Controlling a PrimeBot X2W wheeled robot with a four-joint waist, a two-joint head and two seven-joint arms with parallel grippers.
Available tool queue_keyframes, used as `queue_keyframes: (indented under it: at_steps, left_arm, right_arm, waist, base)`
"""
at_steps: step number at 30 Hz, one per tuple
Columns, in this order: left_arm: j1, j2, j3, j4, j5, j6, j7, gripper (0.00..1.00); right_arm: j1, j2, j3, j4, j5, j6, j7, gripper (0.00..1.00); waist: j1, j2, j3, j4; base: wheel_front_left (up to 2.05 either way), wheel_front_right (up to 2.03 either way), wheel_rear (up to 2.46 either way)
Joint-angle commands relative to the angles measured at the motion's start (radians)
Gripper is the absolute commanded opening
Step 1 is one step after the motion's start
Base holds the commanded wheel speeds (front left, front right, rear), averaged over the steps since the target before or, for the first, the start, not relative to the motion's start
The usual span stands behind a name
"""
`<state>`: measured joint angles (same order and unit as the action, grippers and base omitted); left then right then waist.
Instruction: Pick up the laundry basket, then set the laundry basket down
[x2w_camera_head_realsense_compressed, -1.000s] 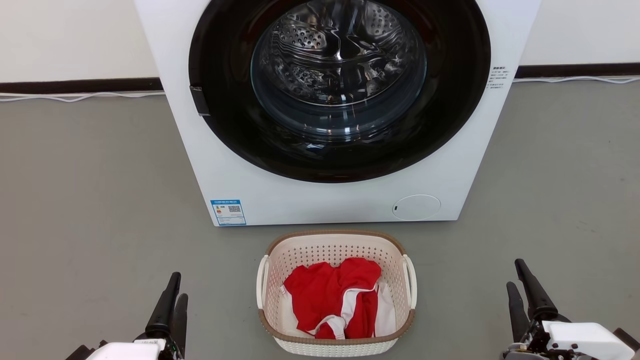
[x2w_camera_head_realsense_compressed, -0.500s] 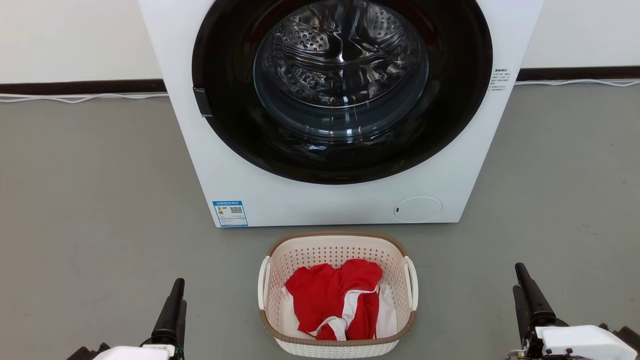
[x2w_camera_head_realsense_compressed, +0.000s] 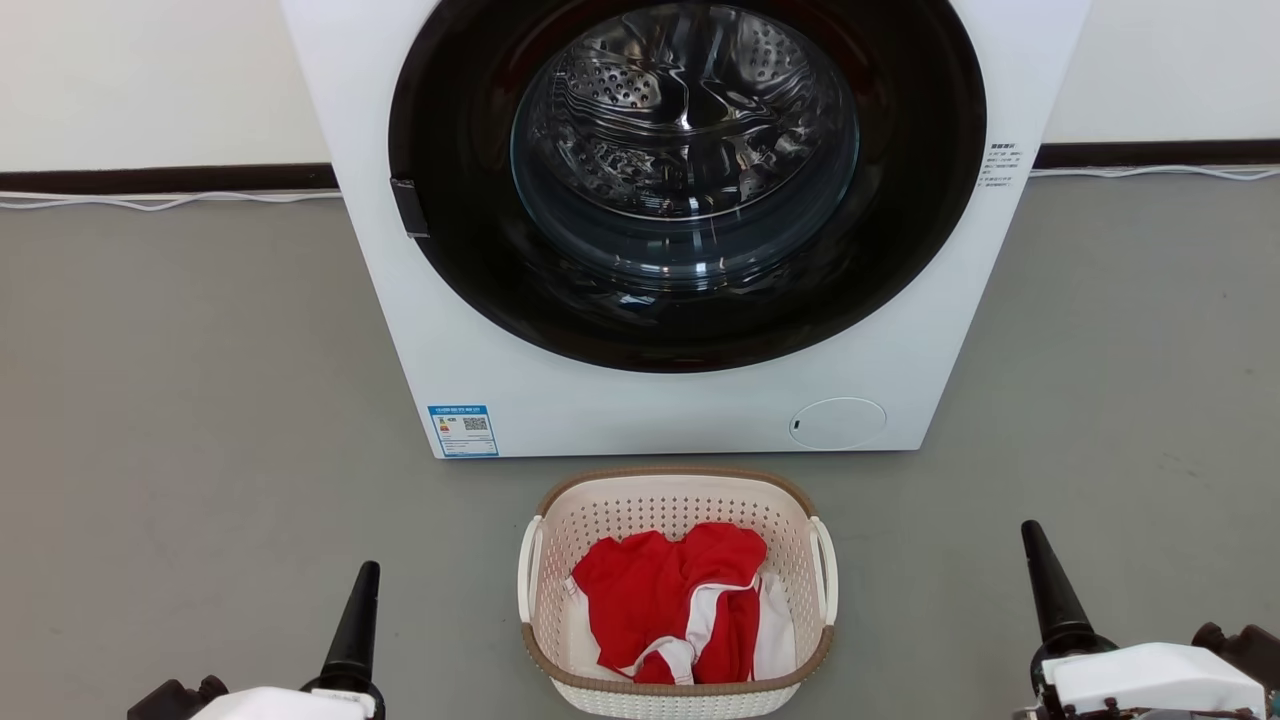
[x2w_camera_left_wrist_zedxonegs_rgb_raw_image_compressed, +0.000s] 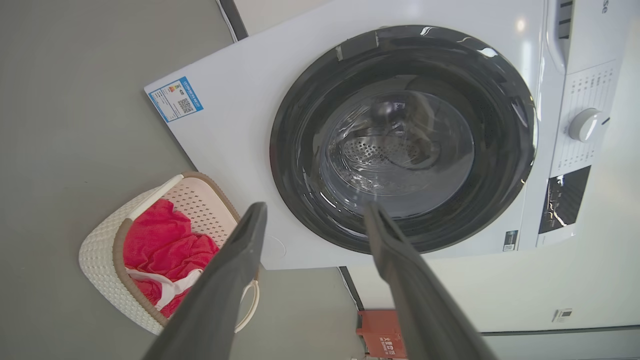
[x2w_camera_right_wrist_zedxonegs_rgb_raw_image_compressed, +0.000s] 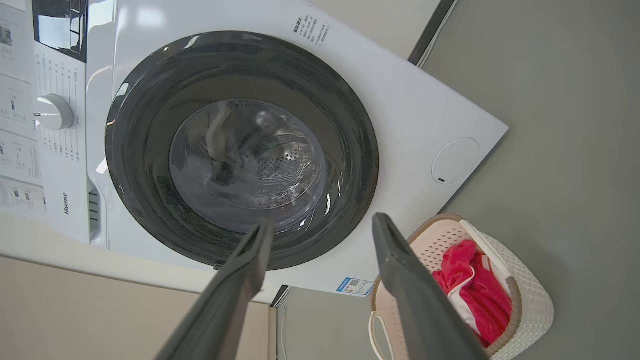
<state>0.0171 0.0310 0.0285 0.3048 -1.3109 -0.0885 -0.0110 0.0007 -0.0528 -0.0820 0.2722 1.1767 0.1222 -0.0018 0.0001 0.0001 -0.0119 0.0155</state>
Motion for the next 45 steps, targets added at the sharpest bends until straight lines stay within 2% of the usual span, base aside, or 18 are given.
queue_keyframes:
  at_steps: [1, 12, 26, 36, 45]
  left_arm:
    - [-0.011, 0.007, 0.004, -0.034, 0.042, 0.003, -0.012, 1.00]
    - [0.001, 0.009, -0.009, -0.048, 0.266, 0.034, -0.048, 1.00]
    - [0.008, 0.011, -0.010, -0.046, 0.495, 0.047, -0.086, 1.00]
    - [0.009, 0.013, -0.009, -0.026, 0.662, 0.086, -0.115, 1.00]
    - [0.012, 0.014, -0.015, -0.030, 0.783, 0.094, -0.141, 1.00]
  right_arm:
    - [-0.009, -0.015, 0.015, -0.032, -0.058, 0.003, -0.021, 1.00]
    - [-0.008, -0.028, 0.031, -0.036, -0.303, 0.004, -0.057, 1.00]
    - [-0.012, -0.033, 0.037, -0.021, -0.506, 0.005, -0.095, 1.00]
    - [-0.011, -0.040, 0.046, -0.005, -0.643, 0.006, -0.124, 1.00]
    - [-0.009, -0.043, 0.055, 0.012, -0.761, 0.006, -0.150, 1.00]
  waist:
    - [-0.0001, -0.0001, -0.001, 0.000]
    - [-0.0001, -0.0001, -0.007, 0.000]
    - [-0.0001, -0.0001, -0.015, 0.003]
    - [-0.0001, -0.0001, -0.018, 0.005]
    - [-0.0001, -0.0001, -0.020, 0.008]
  base:
    - [0.00, 0.00, 0.00]
    - [0.00, 0.00, 0.00]
    - [0.00, 0.00, 0.00]
    - [0.00, 0.00, 0.00]
    - [0.00, 0.00, 0.00]
